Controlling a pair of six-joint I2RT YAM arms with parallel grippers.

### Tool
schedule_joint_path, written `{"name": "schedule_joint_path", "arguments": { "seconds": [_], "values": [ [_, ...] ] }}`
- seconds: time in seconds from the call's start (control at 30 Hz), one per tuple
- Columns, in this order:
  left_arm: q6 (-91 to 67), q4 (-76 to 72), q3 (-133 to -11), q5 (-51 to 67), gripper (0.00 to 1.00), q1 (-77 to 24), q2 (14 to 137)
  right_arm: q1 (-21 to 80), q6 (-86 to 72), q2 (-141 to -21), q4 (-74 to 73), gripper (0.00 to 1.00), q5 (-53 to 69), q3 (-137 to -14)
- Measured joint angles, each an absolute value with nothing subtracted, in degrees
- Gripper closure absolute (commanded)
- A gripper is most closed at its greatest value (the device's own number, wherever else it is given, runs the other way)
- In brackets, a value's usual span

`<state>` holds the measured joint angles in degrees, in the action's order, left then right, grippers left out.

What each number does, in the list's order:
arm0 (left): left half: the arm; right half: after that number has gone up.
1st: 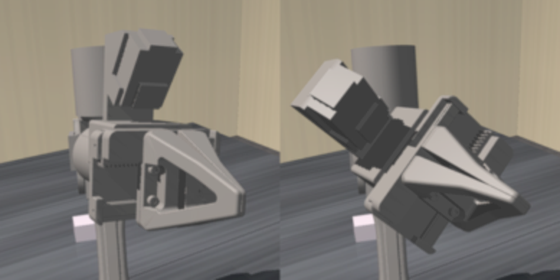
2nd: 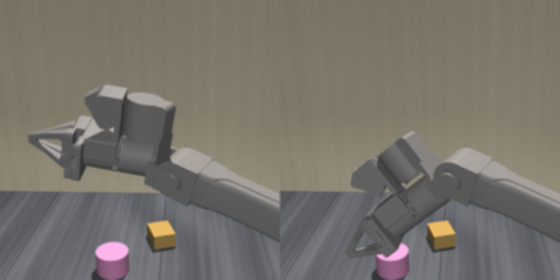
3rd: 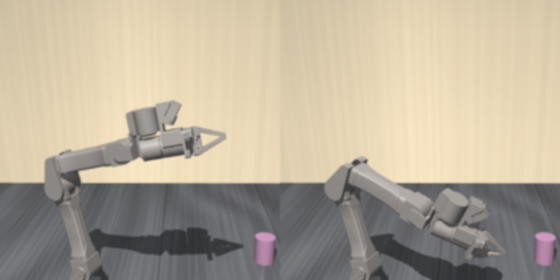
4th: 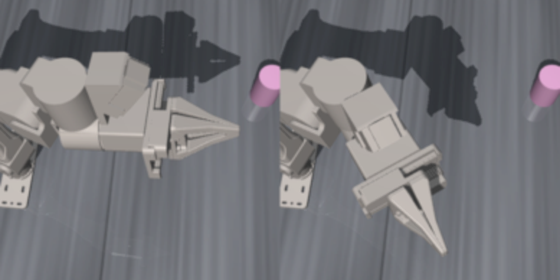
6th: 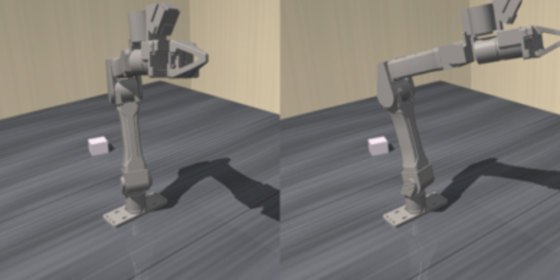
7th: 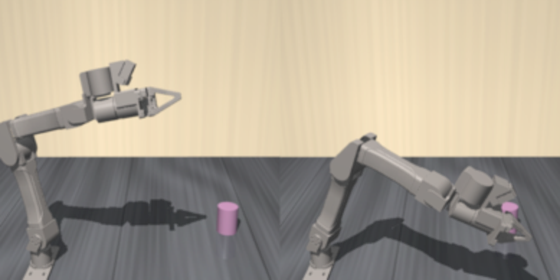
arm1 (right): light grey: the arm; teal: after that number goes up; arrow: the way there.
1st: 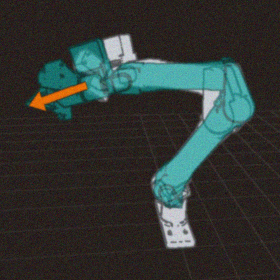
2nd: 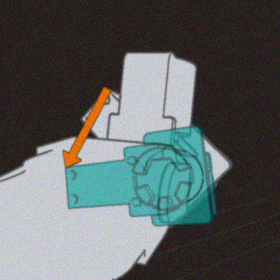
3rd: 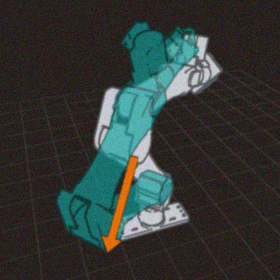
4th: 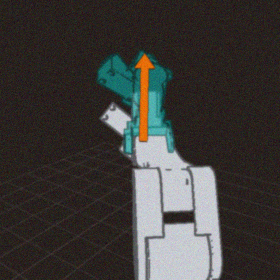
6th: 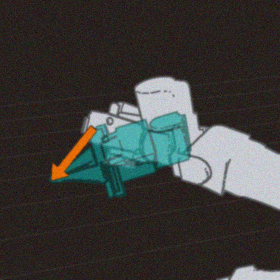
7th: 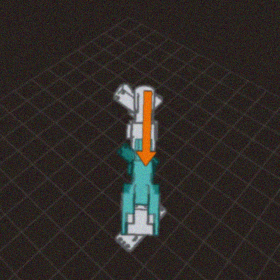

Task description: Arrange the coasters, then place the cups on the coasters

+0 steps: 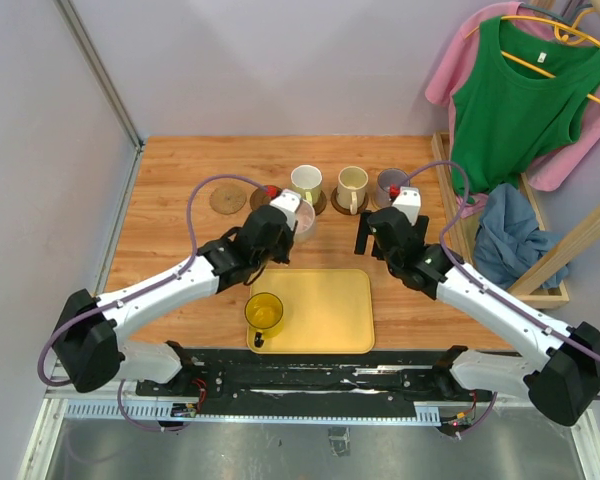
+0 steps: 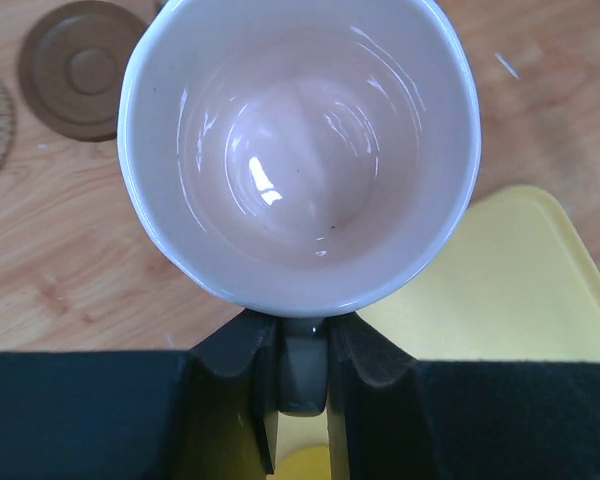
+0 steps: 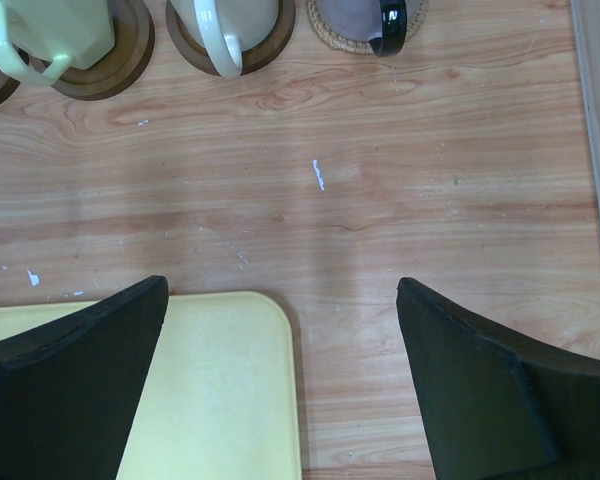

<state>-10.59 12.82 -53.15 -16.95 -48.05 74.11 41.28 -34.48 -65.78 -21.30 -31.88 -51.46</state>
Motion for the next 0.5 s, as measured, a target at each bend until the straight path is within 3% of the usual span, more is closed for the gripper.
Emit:
{"name": "schedule_joint_path", "arguments": {
  "seconds": [0.5],
  "values": [
    [-13.52,9.91,-58.96,-18.06,0.99,-28.32,80.07,41.25,-30.85,-63.79,-21.23,0.02,-33.56,-51.44]
  ]
}}
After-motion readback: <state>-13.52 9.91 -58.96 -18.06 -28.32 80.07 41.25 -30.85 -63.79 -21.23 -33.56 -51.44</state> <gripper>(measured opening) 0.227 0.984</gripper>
